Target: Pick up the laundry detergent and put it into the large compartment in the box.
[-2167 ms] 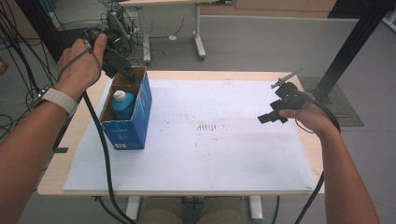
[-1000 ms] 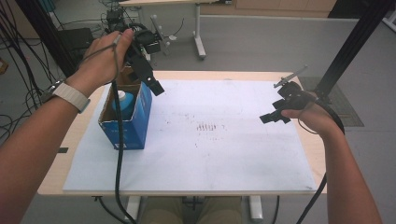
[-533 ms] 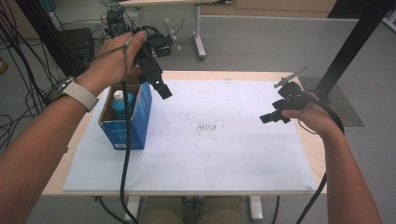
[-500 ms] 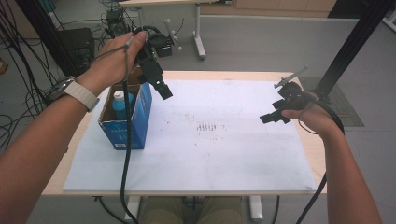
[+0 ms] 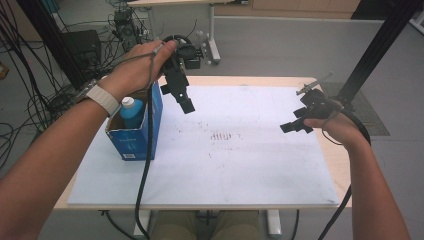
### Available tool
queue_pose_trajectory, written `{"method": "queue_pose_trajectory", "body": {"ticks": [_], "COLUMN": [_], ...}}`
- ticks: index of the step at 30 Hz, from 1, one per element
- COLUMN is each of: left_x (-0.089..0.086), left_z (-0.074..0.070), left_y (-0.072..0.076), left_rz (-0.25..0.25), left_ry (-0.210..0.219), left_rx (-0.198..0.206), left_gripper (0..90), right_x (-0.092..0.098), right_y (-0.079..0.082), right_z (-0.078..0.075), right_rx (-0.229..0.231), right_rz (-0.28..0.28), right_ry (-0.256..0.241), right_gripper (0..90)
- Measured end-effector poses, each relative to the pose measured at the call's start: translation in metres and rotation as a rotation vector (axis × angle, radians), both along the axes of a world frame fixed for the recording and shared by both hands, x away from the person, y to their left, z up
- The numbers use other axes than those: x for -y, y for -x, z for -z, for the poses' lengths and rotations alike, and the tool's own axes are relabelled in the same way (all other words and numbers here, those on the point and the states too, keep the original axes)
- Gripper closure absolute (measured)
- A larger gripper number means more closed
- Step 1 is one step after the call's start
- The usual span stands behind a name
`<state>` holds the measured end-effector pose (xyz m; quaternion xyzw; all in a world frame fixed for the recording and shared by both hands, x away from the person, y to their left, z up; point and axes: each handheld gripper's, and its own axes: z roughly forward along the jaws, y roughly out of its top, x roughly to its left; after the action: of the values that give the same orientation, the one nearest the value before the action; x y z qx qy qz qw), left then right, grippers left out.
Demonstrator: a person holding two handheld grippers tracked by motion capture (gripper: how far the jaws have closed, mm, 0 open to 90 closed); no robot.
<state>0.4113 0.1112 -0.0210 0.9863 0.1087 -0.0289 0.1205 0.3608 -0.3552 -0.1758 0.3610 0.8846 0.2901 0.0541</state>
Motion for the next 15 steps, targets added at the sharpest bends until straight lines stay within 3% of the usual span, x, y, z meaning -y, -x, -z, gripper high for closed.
{"method": "queue_pose_trajectory", "body": {"ticks": [11, 15], "left_x": [0.013, 0.019], "left_z": [0.012, 0.016], "left_y": [-0.004, -0.004], "left_rz": [0.058, 0.081], "left_ry": [-0.014, -0.042], "left_rx": [-0.013, -0.008], "left_gripper": [5.3, 5.4], "right_x": [0.002, 0.002], "right_y": [0.002, 0.002], "right_z": [-0.001, -0.001], "right_rx": [0.0, 0.0], "right_rz": [0.008, 0.01], "right_ry": [0.002, 0.001], "right_gripper": [11.6, 11.6]}}
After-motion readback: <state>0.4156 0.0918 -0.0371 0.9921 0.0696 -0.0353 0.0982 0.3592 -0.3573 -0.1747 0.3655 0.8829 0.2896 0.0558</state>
